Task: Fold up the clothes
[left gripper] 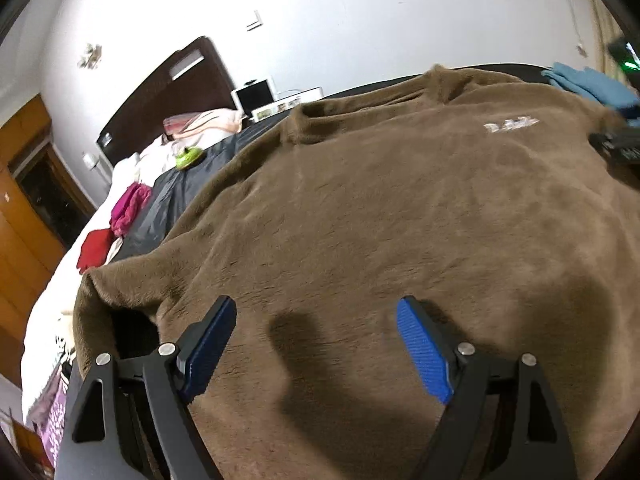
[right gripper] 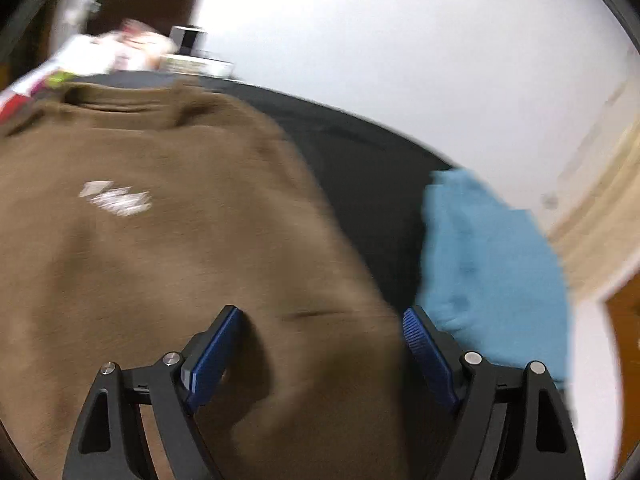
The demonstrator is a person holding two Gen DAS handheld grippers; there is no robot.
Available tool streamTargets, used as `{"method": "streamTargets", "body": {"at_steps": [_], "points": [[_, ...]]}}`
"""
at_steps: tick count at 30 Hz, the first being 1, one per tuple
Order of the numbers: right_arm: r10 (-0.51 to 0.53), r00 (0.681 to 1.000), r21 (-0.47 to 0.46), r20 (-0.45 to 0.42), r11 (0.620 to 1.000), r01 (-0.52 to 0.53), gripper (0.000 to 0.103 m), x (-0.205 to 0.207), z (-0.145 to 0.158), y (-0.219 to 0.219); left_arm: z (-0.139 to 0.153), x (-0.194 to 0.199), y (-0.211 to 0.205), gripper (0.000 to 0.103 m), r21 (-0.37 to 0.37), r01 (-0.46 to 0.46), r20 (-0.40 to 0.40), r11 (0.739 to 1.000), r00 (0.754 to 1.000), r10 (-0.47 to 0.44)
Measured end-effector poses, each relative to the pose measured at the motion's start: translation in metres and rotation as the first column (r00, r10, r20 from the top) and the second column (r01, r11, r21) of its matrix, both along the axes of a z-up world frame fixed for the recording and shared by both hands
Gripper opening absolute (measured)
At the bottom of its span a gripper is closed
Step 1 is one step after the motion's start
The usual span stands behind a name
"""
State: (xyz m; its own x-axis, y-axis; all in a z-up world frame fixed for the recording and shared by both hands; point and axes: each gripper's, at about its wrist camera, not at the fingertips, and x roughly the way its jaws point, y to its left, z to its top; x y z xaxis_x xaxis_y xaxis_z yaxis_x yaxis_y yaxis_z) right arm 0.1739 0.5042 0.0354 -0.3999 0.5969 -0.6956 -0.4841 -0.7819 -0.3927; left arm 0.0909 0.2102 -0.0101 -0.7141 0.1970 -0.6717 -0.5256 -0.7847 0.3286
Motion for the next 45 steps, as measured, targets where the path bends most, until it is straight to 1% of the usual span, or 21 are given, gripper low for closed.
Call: {"method": "streamTargets", "body": {"at_steps": [2,3,5,8,11,14,16,19,21,23,27,32,35,38,41,45], "points": [[-0.014,1.000,-0.054,-0.025,0.998,0.013,0.084,0.002,0.003,0.006,-0.001,0.000,0.003,0.086,0.008,0.019,0.026,1.000,0.999,-0.019],[-0.010,0.998,-0.079,-0.062,0.997,0.005,0.084,0.007,0.009,0.003,-0.001,0.000,0.004,0.086,0.021,0.028,0.051,0.999,0.998,-0.029],[0.016,0.994,-0.092,-0.105,0.995,-0.026,0.084,0.013,0.020,-0.006,-0.002,-0.002,0.006,0.086,0.079,0.051,0.148,0.996,0.987,-0.063],[0.086,0.982,-0.108,-0.167,0.989,-0.105,0.084,0.020,0.036,-0.031,-0.003,-0.002,0.010,0.086,0.155,0.069,0.256,0.986,0.961,-0.107],[0.175,0.962,-0.089,-0.211,0.976,-0.198,0.084,0.018,0.047,-0.064,0.002,0.008,0.013,0.086,0.169,0.055,0.204,0.984,0.975,-0.090],[0.249,0.940,-0.058,-0.232,0.961,-0.269,0.084,0.017,0.048,-0.095,0.010,0.014,0.004,0.086,0.150,-0.001,0.087,0.989,0.996,-0.012],[0.296,0.929,-0.036,-0.224,0.950,-0.311,0.084,0.017,0.045,-0.117,0.016,0.019,-0.003,0.086,0.139,-0.042,0.005,0.989,0.999,0.042],[0.359,0.910,-0.012,-0.207,0.929,-0.369,0.084,0.014,0.038,-0.144,0.025,0.025,-0.013,0.086,0.130,-0.104,-0.119,0.986,0.986,0.120],[0.399,0.896,0.001,-0.197,0.914,-0.406,0.084,0.010,0.034,-0.160,0.029,0.028,-0.022,0.086,0.123,-0.144,-0.193,0.982,0.967,0.166],[0.421,0.887,-0.001,-0.190,0.903,-0.429,0.084,0.007,0.030,-0.168,0.031,0.030,-0.036,0.086,0.113,-0.187,-0.247,0.976,0.946,0.210],[0.461,0.871,-0.006,-0.167,0.883,-0.469,0.084,0.002,0.022,-0.186,0.030,0.026,-0.068,0.086,0.112,-0.252,-0.245,0.961,0.930,0.273],[0.495,0.857,0.004,-0.144,0.866,-0.500,0.084,0.002,0.017,-0.202,0.018,0.018,-0.116,0.086,0.110,-0.359,-0.207,0.927,0.904,0.375],[0.509,0.851,0.004,-0.131,0.858,-0.513,0.084,-0.001,0.014,-0.211,0.012,0.013,-0.136,0.085,0.119,-0.396,-0.177,0.911,0.894,0.412],[0.523,0.845,0.008,-0.115,0.851,-0.525,0.084,-0.003,0.011,-0.219,0.008,0.015,-0.143,0.085,0.128,-0.401,-0.163,0.907,0.893,0.419],[0.531,0.842,0.009,-0.098,0.846,-0.533,0.084,-0.005,0.007,-0.224,0.005,0.017,-0.142,0.085,0.129,-0.396,-0.158,0.909,0.897,0.413],[0.532,0.844,-0.016,-0.066,0.846,-0.534,0.085,-0.008,-0.001,-0.223,0.002,0.014,-0.142,0.085,0.123,-0.395,-0.146,0.910,0.900,0.410]]}}
